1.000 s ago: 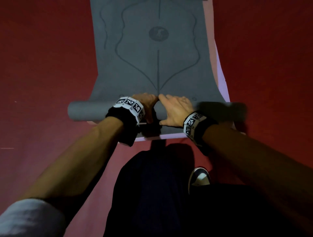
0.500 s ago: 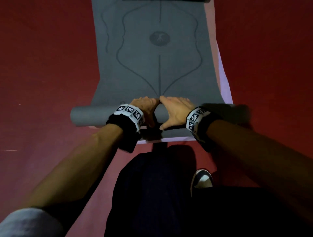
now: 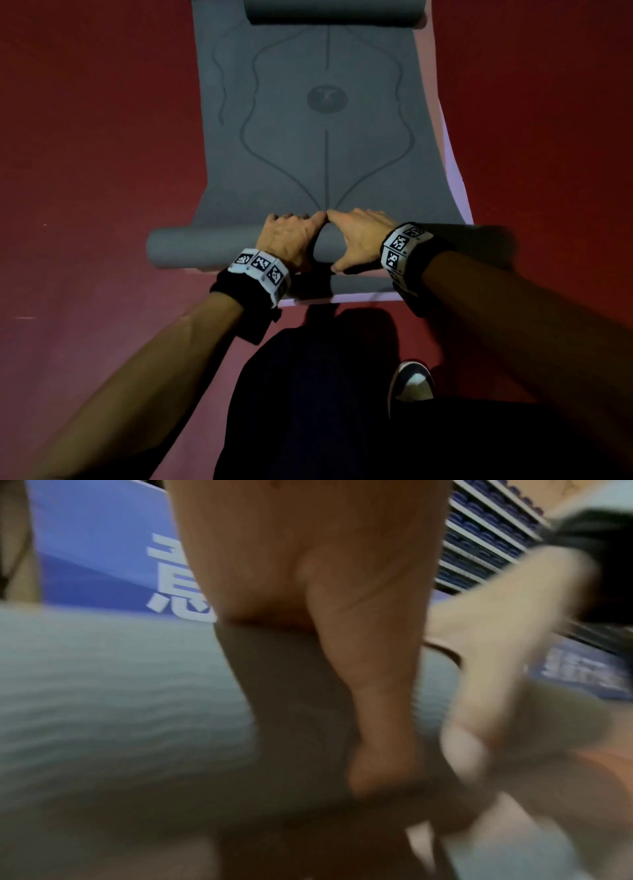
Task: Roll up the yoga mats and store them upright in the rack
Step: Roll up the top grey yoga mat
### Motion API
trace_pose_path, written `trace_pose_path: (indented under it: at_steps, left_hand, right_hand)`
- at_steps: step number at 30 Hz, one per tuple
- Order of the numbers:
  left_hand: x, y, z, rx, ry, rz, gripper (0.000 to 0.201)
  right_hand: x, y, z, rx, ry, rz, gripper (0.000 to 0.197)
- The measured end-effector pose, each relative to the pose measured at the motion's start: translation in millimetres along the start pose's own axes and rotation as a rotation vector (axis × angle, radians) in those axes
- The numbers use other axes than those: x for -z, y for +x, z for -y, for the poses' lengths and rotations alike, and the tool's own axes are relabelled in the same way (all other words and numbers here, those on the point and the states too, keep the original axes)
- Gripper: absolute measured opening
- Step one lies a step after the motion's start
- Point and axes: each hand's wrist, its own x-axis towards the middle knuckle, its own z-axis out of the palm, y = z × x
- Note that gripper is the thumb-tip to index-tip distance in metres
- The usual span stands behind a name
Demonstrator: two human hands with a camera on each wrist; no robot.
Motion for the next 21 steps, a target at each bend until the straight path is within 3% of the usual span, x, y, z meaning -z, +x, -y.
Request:
trace_pose_path:
  at_steps: [3, 6, 11, 14, 17, 20, 21]
  left_hand:
    - [11.4, 8.8, 3.4, -0.012, -0.030, 0.102, 0.098]
    - [20.1, 15.8, 3.2, -0.023, -0.057, 0.205, 0.091]
    - [6.4, 7.5, -9.4, -0.045, 0.065, 0.077, 0.101]
    - [3.6, 6.9, -11.8, -0.048, 0.049, 0.059, 0.095]
    - [9.3, 14.0, -9.7, -0.023, 0.000, 0.152, 0.085]
    - [16.9, 22.0, -7.8, 0.051, -0.018, 0.290, 0.072]
    - [17.8, 25.1, -7.3, 0.068, -0.037, 0.336, 0.075]
  right_hand:
    - [-11.6, -5.4, 3.2, 0.005, -0.085, -0.120, 0.089]
    - [-19.3, -4.4, 6.1, -0.041, -0.076, -0.152, 0.084]
    - [-15.5, -3.2, 0.0, -0.090, -0.035, -0.076, 0.083]
    - [-13.3, -3.1, -0.6, -0.077, -0.014, -0.016, 0.083]
    - [-14.6, -4.0, -1.6, -0.068, 0.030, 0.007, 0.082]
    - [-19.7, -10.0, 1.5, -0.037, -0.024, -0.089, 0.090]
    - [-23.4, -10.4, 4.4, -0.033, -0.052, -0.114, 0.093]
